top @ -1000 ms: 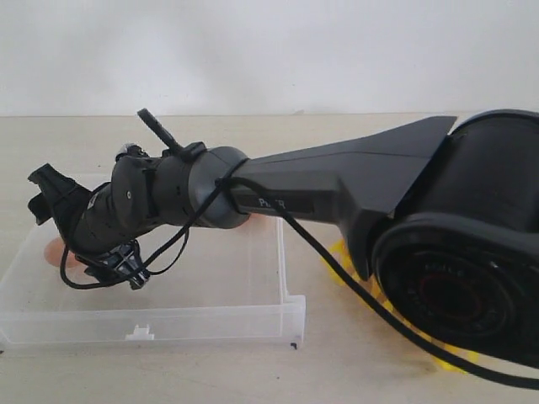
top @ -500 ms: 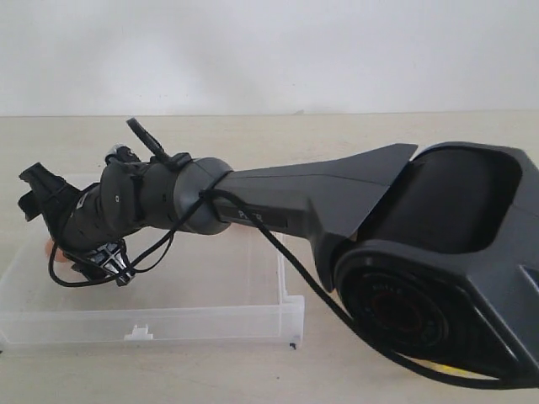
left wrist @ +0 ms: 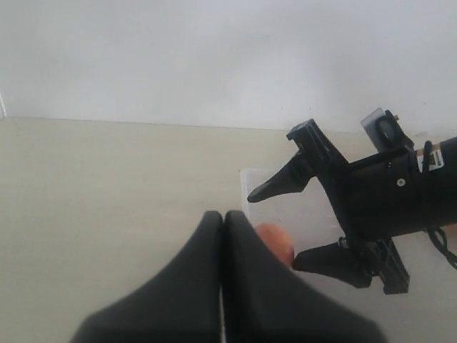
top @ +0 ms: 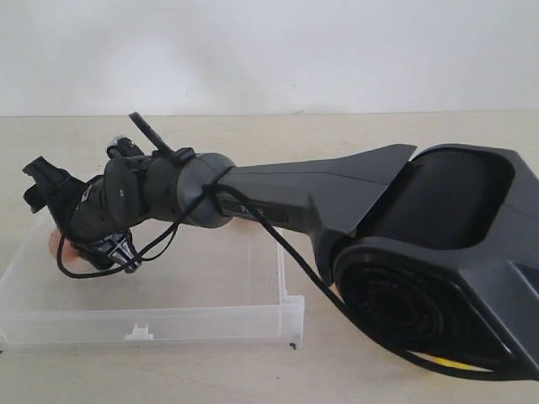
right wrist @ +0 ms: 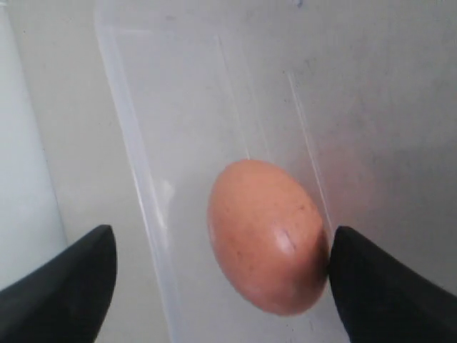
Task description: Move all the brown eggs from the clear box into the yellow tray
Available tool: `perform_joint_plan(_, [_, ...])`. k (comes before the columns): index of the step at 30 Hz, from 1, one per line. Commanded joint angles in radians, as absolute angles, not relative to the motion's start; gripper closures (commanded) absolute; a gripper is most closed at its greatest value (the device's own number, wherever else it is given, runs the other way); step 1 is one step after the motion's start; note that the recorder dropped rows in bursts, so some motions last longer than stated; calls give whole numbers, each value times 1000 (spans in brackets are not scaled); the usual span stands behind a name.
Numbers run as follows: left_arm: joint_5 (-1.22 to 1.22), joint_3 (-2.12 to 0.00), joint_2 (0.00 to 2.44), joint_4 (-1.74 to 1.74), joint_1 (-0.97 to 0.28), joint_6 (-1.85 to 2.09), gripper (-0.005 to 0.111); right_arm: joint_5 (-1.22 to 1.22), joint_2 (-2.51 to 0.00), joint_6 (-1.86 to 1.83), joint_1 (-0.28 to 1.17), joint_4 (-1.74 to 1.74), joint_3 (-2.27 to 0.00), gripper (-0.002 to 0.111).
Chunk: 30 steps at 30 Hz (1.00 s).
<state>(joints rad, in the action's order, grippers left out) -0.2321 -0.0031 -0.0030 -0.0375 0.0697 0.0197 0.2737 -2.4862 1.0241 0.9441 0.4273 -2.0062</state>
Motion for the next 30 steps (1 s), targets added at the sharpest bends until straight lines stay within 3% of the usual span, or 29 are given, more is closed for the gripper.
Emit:
perform_joint_plan(1, [-232,0,0,-35,71,20,111,264,-2430,973,920,320,-2017,32])
perform_joint_plan(9, [-232,0,0,-35,71,20,111,453,-2377,762,901,100,-2017,50])
perform_joint_plan(15, [-232,0,0,-35,71,20,111,533,-2374,505,901,121,-2017,50])
perform_joint_plan(21, [-232,0,0,-35,71,20,111,549,-2374,306,901,119,-2017,33])
perform_joint_plan(30, [-232,0,0,-35,71,20,111,525,-2380,41,906,65,-2017,33])
